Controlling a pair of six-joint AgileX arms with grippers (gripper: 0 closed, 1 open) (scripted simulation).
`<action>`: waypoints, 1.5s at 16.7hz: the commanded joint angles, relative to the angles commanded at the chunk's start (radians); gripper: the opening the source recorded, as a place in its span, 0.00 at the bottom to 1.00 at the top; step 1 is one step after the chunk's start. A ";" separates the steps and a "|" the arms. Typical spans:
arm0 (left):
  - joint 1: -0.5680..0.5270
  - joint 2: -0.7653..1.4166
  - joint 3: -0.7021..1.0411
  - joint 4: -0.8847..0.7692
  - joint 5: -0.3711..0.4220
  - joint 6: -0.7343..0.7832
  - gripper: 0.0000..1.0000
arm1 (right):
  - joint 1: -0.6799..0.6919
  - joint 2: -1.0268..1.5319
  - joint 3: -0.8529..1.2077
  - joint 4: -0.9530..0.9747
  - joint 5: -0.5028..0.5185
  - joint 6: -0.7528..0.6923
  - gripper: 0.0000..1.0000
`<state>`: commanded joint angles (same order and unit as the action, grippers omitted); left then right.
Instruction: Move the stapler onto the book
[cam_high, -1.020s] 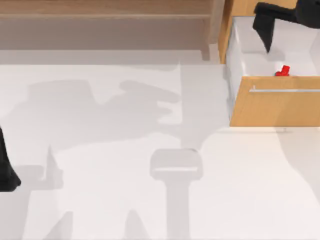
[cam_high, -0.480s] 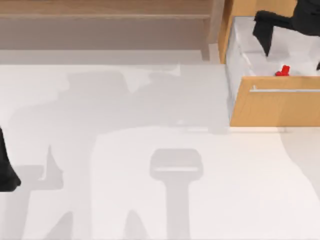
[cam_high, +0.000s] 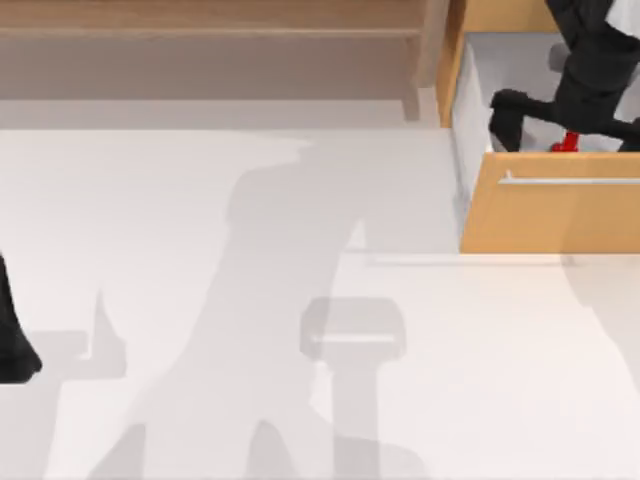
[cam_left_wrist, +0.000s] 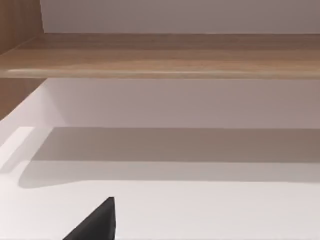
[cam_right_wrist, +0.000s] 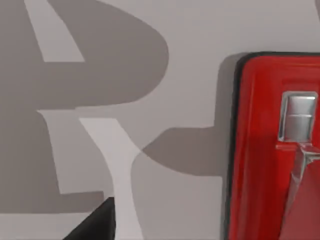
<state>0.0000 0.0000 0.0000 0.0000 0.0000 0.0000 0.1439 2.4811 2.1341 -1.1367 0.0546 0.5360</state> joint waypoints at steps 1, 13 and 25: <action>0.000 0.000 0.000 0.000 0.000 0.000 1.00 | 0.000 0.000 0.000 0.000 0.000 0.000 1.00; 0.000 0.000 0.000 0.000 0.000 0.000 1.00 | 0.000 0.000 0.000 0.000 0.000 0.000 0.32; 0.000 0.000 0.000 0.000 0.000 0.000 1.00 | 0.000 0.000 0.000 0.000 0.000 0.000 0.00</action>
<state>0.0000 0.0000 0.0000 0.0000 0.0000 0.0000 0.1439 2.4811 2.1341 -1.1367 0.0546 0.5360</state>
